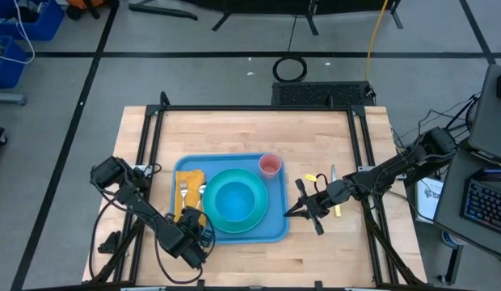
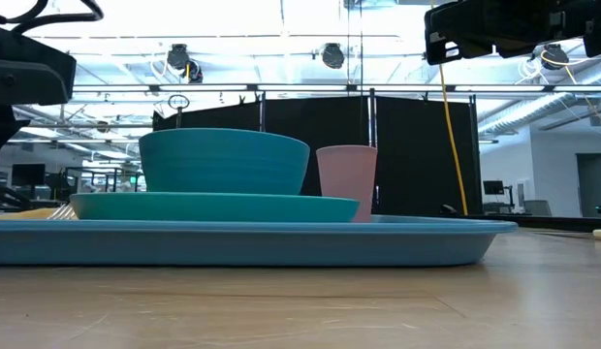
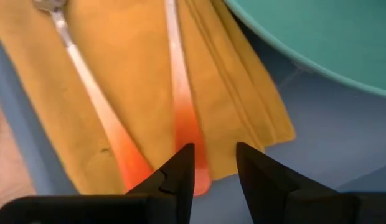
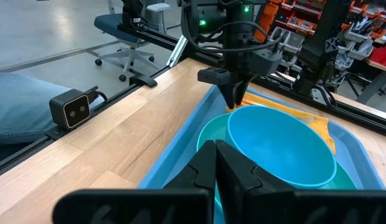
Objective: Set up tray
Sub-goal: Put the orange spoon on the blue serving tray to the right of the orange fork
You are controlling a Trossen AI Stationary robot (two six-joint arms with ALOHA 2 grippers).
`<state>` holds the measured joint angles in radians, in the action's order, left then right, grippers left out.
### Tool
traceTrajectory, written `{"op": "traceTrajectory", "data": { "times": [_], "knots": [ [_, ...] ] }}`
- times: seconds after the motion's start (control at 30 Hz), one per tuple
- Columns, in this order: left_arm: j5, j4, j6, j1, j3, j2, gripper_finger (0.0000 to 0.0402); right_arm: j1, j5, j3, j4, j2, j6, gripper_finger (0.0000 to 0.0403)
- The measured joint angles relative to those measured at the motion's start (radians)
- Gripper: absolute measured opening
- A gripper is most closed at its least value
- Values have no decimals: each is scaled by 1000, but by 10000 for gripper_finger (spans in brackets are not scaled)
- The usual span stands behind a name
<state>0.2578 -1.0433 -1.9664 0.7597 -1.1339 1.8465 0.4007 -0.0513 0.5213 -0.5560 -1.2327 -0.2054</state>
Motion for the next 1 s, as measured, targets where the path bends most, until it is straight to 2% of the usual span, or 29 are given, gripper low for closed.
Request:
{"op": "traceTrajectory", "data": {
  "times": [0.37,0.67,0.8,0.9,1.0],
  "knots": [
    [-31,-44,-10,-3,0,0,122,0,0,0,0,0,2,0],
    [-4,-19,-21,-3,1,0,122,0,0,0,0,0,2,0],
    [-12,22,-21,-3,41,-6,122,0,0,0,0,0,3,0],
    [-67,27,-38,-14,73,-9,122,0,0,0,0,0,3,0],
    [-51,27,-43,-11,82,-8,122,0,0,0,0,0,3,0]
  ]
}}
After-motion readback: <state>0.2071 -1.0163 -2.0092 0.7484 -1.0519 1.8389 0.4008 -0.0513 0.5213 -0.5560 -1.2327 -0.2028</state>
